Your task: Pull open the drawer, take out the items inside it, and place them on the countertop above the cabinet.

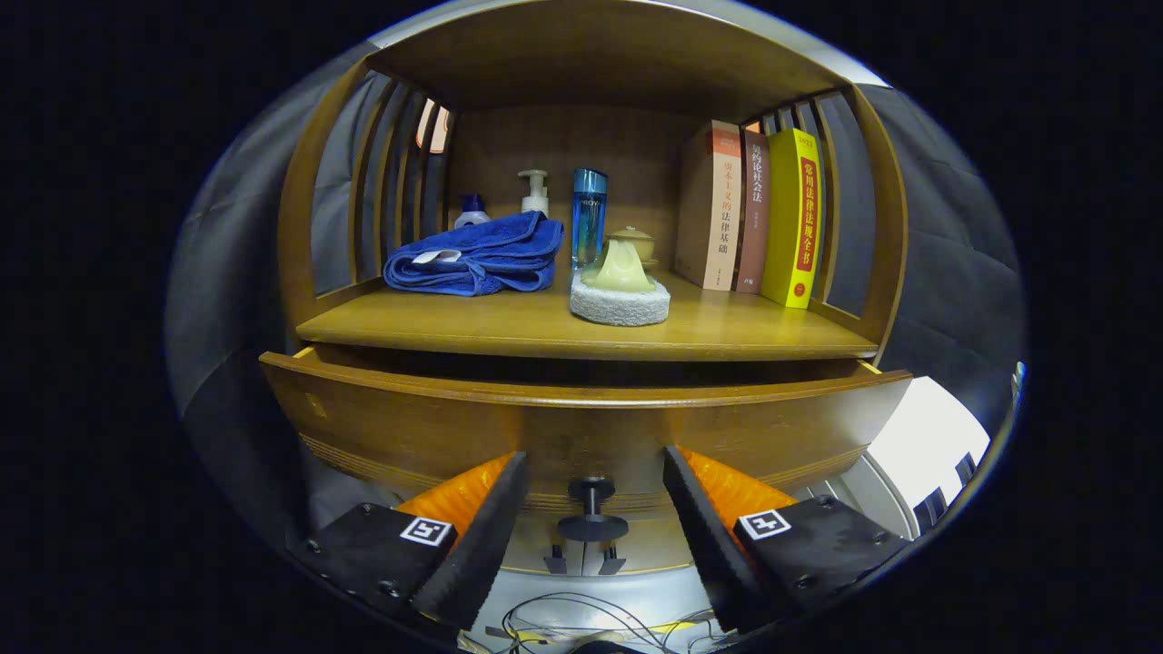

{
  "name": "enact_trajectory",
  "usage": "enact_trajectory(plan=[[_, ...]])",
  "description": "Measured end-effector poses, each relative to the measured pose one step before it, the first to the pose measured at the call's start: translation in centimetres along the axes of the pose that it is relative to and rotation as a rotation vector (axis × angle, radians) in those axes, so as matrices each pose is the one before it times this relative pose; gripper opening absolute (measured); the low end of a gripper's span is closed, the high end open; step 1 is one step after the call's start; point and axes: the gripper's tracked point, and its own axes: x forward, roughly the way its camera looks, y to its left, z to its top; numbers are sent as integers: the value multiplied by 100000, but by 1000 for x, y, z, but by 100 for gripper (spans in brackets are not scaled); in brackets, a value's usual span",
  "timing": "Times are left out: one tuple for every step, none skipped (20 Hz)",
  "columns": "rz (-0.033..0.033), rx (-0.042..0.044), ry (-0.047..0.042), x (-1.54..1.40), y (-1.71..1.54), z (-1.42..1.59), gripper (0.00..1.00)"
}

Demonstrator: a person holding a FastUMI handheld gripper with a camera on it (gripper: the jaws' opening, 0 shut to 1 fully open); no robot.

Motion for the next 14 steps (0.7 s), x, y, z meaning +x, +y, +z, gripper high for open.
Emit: enact_trajectory(plan=[[-113,40,312,536,20,47,99],[-100,288,57,608,78,147,99],[89,475,378,421,61,-24,99],[-32,529,193,392,51,62,99],[-69,362,-107,265,19,94,99],[69,236,31,373,-22,41,99],[140,270,84,356,55,87,99],[370,249,418,366,127,-142,99],[83,476,-148,-43,-49,31,99],[198,165,96,-120,-64,39,99],[-126,172,277,-97,-106,61,98],[-213,648,-675,-293,-150,485,98],[412,531,-1422,-374,147,745,98],[384,-252,-1193,-662,-30,754,98]])
